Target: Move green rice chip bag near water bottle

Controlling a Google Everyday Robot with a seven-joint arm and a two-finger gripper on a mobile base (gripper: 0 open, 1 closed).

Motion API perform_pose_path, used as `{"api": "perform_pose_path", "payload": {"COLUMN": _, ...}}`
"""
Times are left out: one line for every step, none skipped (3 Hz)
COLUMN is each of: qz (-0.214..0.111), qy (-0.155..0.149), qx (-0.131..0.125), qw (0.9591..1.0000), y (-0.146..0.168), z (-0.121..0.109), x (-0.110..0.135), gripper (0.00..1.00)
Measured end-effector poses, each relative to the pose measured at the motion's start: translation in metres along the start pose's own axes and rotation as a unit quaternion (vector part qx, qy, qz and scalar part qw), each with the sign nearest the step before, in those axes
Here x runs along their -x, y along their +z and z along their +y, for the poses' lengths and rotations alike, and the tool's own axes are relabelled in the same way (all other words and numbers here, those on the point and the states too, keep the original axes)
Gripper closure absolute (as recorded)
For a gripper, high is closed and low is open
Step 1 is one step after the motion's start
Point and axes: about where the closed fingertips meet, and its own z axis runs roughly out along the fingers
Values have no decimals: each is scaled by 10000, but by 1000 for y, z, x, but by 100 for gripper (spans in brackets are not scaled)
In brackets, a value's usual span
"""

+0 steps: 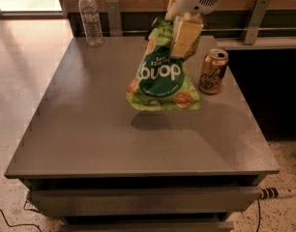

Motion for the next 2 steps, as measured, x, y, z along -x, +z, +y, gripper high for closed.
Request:
{"api": "perform_pose_path", "payload": {"qz": -220, "qy": -193, "qx": -487, "qw": 9984, "y": -6, "z": -36, "x": 5, "gripper": 100}}
{"api": "perform_pose_path", "payload": {"qz": -296, "qy": -99, "qx": -782, "qw": 9964, "y": -7, "z": -59, "x": -4, "gripper": 100}}
